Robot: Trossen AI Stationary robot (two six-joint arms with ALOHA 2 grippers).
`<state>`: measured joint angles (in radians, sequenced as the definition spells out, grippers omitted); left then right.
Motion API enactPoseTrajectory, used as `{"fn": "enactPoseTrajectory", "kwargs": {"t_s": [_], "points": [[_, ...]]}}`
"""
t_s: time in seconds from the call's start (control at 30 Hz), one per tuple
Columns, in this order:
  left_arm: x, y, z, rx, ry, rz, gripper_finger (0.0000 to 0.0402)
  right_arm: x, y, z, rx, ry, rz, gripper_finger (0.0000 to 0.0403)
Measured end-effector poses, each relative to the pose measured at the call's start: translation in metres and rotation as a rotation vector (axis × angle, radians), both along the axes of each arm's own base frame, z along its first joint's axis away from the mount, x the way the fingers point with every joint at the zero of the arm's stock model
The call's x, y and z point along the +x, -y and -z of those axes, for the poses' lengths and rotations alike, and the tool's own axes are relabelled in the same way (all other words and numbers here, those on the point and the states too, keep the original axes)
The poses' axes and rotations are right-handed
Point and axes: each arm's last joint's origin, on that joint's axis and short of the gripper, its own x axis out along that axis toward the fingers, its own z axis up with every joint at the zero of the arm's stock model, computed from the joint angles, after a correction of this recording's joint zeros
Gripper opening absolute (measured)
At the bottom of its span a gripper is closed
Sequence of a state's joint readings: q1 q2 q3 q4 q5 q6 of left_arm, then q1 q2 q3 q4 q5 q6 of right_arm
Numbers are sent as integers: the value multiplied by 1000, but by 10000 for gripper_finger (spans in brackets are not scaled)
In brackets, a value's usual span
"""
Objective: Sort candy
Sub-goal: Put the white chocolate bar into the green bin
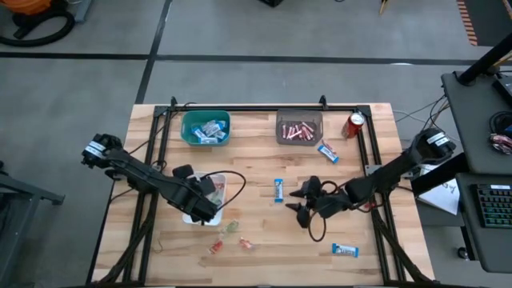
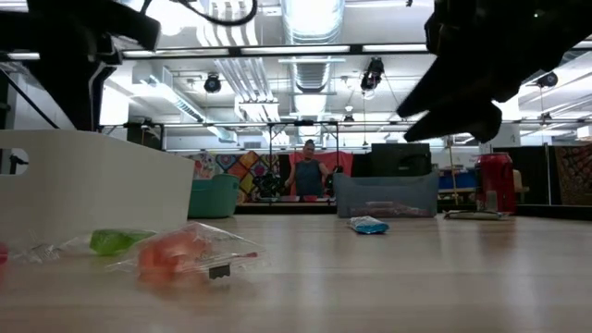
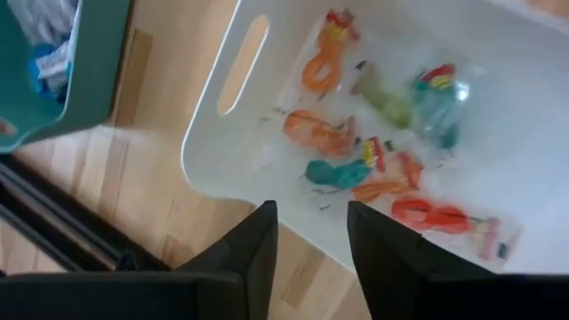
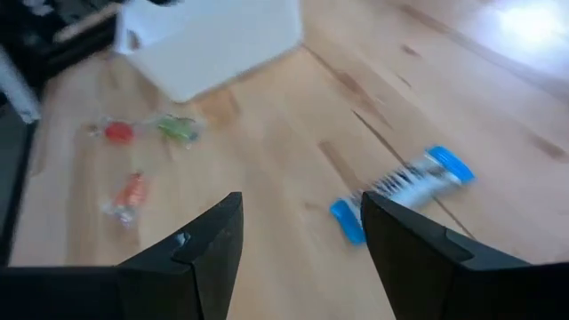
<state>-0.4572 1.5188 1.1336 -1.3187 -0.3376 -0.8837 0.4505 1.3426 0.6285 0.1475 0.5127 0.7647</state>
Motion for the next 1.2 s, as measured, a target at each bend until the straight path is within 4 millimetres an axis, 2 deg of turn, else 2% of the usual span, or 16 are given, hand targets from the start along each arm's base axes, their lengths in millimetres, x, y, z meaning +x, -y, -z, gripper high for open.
{"fn": "enactPoseTrajectory", "kwargs": {"t_s": [0.27,0.5,0.77,0.97,1.2], "points": [[18,5,-26,63,132,190,122,-18,28,-8,80,-144,123,219],[50,20,-43,85,402,530,108,-27,60,-1,145,-328,229,219],[63,26,-41,143,519,711,92,-40,95,-4,143,-596,373,219],[65,26,-32,157,540,738,86,-52,120,-5,97,-749,430,219],[66,26,-23,155,584,731,86,-60,149,-4,83,-816,466,219]]}}
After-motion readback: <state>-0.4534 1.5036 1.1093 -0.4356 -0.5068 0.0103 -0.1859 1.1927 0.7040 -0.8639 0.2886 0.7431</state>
